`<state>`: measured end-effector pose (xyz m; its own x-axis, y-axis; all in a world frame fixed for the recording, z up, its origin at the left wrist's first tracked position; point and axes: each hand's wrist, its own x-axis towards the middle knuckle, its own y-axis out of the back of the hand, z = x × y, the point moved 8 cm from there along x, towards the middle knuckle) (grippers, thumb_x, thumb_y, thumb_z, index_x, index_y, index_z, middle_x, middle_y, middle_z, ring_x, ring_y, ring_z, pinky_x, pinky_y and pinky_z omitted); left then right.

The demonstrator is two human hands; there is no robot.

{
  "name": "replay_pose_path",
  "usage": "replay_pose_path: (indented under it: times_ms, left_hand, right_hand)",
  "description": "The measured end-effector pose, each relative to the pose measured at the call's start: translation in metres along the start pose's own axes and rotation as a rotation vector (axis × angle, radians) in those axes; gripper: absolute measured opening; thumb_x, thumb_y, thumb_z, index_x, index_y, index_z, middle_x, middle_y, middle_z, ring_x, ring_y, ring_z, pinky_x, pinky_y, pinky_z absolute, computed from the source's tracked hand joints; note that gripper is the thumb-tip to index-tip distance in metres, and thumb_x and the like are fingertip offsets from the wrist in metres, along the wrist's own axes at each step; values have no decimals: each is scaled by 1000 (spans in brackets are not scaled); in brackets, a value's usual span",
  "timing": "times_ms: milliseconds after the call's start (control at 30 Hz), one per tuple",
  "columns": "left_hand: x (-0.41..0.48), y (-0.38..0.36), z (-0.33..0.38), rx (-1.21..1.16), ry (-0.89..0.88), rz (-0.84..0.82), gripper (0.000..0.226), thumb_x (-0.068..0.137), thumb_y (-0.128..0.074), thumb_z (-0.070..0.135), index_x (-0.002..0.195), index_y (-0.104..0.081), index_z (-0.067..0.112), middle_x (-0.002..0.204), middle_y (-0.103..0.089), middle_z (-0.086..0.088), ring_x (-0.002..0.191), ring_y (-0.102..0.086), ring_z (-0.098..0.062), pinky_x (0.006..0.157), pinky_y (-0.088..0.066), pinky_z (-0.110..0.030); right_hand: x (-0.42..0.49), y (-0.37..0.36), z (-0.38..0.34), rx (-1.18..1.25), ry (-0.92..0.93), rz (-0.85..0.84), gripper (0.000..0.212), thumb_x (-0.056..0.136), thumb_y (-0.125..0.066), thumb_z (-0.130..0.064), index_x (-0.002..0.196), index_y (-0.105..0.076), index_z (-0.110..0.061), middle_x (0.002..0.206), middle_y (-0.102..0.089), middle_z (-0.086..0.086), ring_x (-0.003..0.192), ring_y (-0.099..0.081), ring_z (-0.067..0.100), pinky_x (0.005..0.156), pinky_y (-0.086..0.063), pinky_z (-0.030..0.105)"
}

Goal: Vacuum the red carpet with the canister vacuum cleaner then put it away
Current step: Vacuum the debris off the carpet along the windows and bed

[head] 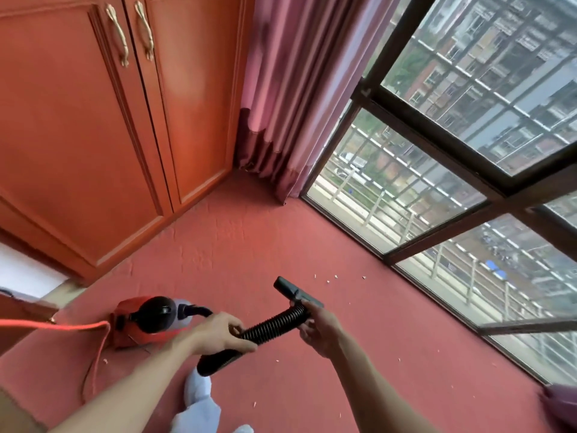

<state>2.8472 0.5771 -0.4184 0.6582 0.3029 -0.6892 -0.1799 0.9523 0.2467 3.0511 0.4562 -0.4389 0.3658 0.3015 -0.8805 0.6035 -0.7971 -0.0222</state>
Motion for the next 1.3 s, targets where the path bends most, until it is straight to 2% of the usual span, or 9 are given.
replay_pose_path:
  times_ms: [67,367,467,600,733,900,1033,1167,1300]
  left_hand:
    - [-4,-11,-6,-22,5,-36,35,68,-80,61,86,-77,31,75,-72,14,75,-67,-1,66,-47,-14]
    - [-34,-74,-39,-98,26,-52,20,81,-82,39,90,-78,22,69,-68,15,66,-61,2,60,-42,-6]
    - [-40,-92,-58,-100,60,-49,25,76,-83,46,89,-78,26,72,-71,14,69,-64,1,63,-44,-10]
    - [-41,-108,-83,-93,73,-26,44,56,-74,70,82,-78,35,76,-74,16,82,-67,-4,81,-51,-25]
    - [-36,-109,-108,-43,84,6,53,57,-66,77,85,-77,32,77,-72,16,85,-67,-6,88,-53,-32]
    - [-18,-95,-147,52,106,69,46,72,-68,69,83,-76,25,77,-73,9,84,-68,-11,85,-54,-38]
    - [-5,-99,-185,98,150,125,63,58,-52,83,73,-71,26,68,-70,7,74,-66,-11,76,-55,-39]
    - [4,-110,-227,84,185,91,67,55,-53,85,73,-71,22,67,-69,5,72,-66,-14,74,-55,-38]
    - [9,-116,-276,-50,269,138,40,72,-74,65,59,-64,28,55,-63,10,65,-63,-13,58,-43,-26]
  right_hand:
    - [-4,5,10,-1,3,26,16,94,-62,-19,102,-51,-11,55,-33,-1,37,-30,6,38,-30,18]
    - [-28,30,71,3,4,20,10,94,-59,-12,89,-50,-10,49,-34,-3,35,-27,7,35,-23,18]
    - [-27,37,92,-24,3,25,10,93,-61,-13,88,-52,-10,48,-35,-3,37,-27,8,38,-23,20]
    - [-14,41,114,-62,-2,69,12,90,-64,-15,89,-55,-7,52,-37,0,40,-28,10,42,-24,22]
    - [9,30,138,-106,-22,114,17,89,-65,-18,84,-54,-5,46,-39,-2,41,-29,10,43,-26,21]
    - [57,0,178,-53,-41,141,16,91,-62,-16,89,-52,-4,44,-33,-3,33,-25,9,39,-19,18]
    - [95,-23,222,-25,-98,159,16,89,-62,-17,86,-49,-9,56,-32,0,39,-25,9,43,-18,22]
    - [120,-42,264,-69,-124,197,22,87,-66,-21,99,-54,-6,65,-46,4,46,-38,11,49,-29,23]
    - [142,-54,289,-85,-117,218,16,92,-65,-18,85,-55,-8,68,-53,5,53,-47,14,52,-39,26]
